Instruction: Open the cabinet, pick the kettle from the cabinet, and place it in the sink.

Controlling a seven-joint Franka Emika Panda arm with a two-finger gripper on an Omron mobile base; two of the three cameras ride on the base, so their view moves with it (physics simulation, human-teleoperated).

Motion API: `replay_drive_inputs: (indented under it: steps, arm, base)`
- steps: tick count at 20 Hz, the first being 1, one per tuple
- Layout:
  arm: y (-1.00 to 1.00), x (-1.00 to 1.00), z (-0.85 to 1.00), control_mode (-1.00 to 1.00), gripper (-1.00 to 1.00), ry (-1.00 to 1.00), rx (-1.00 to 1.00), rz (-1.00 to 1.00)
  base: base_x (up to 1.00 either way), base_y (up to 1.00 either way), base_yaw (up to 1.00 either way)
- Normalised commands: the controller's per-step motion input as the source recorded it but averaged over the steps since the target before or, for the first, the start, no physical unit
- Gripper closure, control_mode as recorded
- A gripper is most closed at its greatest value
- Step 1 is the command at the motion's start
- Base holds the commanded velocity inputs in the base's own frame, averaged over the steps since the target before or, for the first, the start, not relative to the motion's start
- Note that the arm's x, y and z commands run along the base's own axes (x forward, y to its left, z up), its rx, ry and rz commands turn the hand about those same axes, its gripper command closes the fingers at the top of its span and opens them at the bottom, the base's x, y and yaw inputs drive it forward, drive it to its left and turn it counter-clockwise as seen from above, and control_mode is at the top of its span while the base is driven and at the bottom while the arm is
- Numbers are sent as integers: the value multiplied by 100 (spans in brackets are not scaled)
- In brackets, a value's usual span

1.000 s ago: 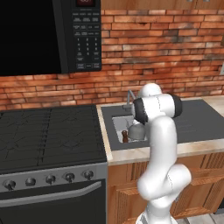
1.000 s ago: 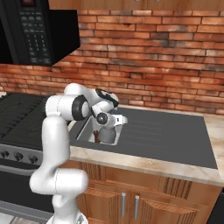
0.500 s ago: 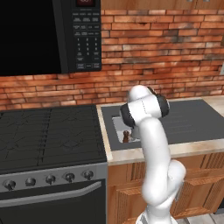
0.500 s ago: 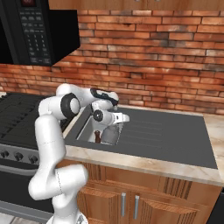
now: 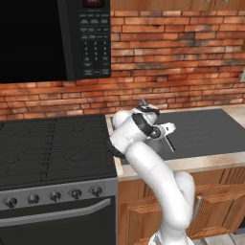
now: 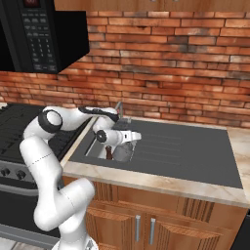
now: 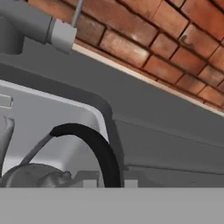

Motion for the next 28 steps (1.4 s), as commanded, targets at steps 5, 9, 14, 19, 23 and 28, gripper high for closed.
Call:
replay_drive_inputs:
  steps: [5, 9, 14, 19, 23, 28]
  arm:
    - [5, -1, -16, -100, 100, 0, -10, -12]
    - [0, 0, -3, -100, 100, 1, -4, -12]
    - [5, 0, -1, -100, 100, 12, -2, -12]
    - [15, 0, 0, -100, 100, 24, -1, -10]
    - [23, 1, -2, -100, 100, 25, 0, -8]
    - [19, 1, -7, -100, 100, 24, 0, -6]
  base:
    - [0, 0, 0]
    - [0, 0, 0]
    - [0, 0, 0]
    - [0, 0, 0]
    - [0, 0, 0]
    - [0, 0, 0]
